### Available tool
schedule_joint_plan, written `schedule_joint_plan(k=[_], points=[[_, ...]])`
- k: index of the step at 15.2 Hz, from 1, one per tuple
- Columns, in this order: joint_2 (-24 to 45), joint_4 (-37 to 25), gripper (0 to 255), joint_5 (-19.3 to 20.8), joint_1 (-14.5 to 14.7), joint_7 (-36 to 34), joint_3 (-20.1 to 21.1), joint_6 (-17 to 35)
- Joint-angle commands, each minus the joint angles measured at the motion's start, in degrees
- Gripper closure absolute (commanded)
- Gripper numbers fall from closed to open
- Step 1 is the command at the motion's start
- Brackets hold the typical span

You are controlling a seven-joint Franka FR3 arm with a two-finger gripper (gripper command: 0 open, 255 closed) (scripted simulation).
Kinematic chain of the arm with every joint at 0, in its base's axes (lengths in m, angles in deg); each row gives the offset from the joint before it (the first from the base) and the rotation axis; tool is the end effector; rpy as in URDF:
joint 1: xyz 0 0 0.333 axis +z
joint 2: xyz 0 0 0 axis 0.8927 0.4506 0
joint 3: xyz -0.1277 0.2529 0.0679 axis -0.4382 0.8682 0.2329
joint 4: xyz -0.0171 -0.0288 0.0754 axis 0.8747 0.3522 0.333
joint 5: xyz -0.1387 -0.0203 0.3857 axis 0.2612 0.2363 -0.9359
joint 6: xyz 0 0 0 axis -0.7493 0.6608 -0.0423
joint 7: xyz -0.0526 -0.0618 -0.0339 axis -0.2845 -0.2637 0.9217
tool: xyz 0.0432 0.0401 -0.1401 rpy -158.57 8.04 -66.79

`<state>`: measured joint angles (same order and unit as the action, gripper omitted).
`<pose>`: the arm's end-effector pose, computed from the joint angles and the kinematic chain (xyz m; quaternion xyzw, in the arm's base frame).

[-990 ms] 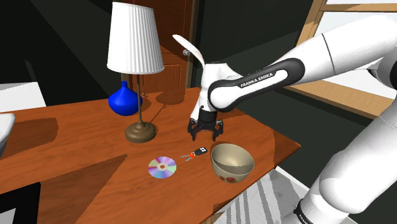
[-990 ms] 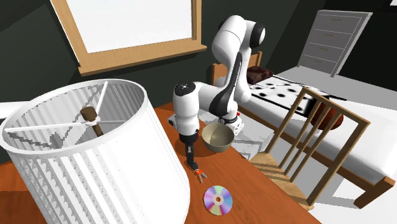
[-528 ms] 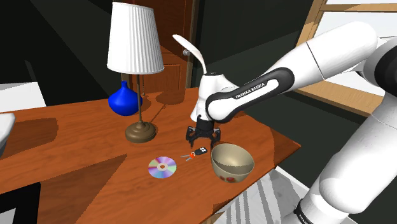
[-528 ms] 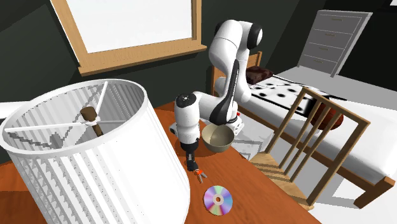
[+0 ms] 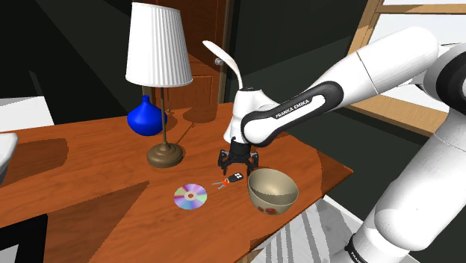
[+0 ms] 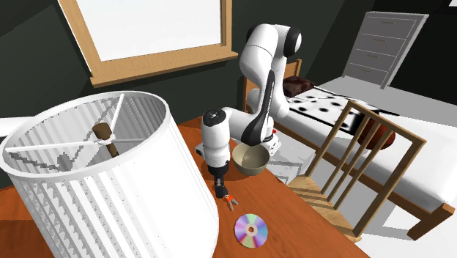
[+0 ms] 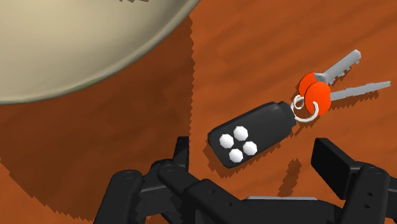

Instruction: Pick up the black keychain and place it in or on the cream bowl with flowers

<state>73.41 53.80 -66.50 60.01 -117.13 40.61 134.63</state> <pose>0.4776 0.1499 0.2572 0.9431 -0.3323 -0.0113 0.0012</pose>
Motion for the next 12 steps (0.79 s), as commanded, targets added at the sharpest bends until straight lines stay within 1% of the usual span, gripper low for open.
schedule_joint_plan(k=[1, 10, 12], points=[[0.0, 0.0, 255, 0.0, 0.0, 0.0, 0.0, 0.0], [0.01, 0.0, 255, 0.01, 0.0, 0.0, 0.0, 0.01], [-1.06, -0.61, 255, -0.42, 0.01, 0.31, -0.07, -1.6]])
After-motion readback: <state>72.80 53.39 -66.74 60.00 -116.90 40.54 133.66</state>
